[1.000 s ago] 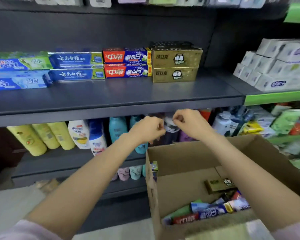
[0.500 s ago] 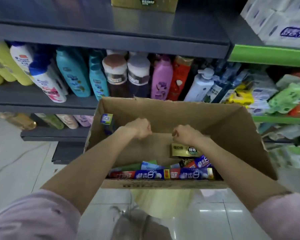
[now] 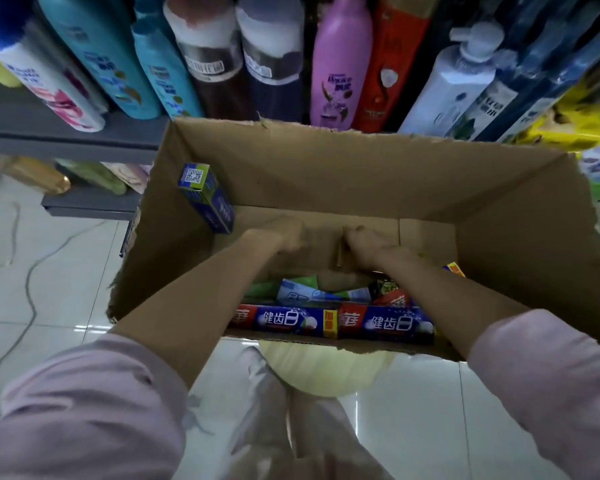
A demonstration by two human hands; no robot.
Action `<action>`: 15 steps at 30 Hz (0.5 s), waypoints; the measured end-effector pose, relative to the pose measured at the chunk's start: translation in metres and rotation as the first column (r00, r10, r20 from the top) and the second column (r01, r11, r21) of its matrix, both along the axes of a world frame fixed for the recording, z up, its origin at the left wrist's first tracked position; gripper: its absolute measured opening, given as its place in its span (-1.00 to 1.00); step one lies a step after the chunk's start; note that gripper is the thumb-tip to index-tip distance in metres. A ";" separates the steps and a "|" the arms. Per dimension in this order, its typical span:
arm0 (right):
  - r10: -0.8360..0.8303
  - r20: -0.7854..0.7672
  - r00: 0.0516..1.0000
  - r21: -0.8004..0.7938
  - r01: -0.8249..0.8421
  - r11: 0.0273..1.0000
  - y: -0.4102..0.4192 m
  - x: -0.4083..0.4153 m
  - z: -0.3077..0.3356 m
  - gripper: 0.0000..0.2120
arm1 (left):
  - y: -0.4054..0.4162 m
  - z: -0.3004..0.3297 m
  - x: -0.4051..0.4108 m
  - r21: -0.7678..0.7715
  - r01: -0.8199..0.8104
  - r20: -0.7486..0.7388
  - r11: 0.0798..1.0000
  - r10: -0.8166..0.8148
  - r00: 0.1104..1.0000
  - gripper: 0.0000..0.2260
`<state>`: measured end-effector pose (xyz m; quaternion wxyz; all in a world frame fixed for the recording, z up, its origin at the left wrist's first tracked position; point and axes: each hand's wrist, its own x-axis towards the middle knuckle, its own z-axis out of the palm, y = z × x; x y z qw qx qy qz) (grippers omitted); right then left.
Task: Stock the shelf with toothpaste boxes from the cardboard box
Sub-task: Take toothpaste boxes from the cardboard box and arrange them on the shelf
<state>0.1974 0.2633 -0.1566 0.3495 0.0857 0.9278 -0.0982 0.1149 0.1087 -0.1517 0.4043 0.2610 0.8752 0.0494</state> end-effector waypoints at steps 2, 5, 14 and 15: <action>-0.032 -0.059 0.998 -0.102 0.026 0.994 -0.010 -0.007 0.008 -0.48 | -0.009 0.005 -0.001 -0.052 0.000 -0.153 0.999 -0.008 0.988 -0.76; -0.139 -0.142 0.980 -0.306 0.090 0.948 -0.025 -0.020 0.024 -0.49 | -0.025 0.022 -0.007 -0.322 0.120 -0.418 0.939 -0.254 0.872 -0.61; -0.399 -0.340 0.851 -0.505 0.193 0.841 -0.059 -0.040 0.038 -0.34 | -0.064 0.013 -0.026 -0.769 0.311 -0.341 0.558 -0.771 0.538 -0.62; -0.421 -0.345 0.839 -0.510 0.209 0.835 -0.061 -0.040 0.036 -0.30 | -0.063 0.014 -0.025 -0.776 0.298 -0.347 0.555 -0.771 0.533 -0.65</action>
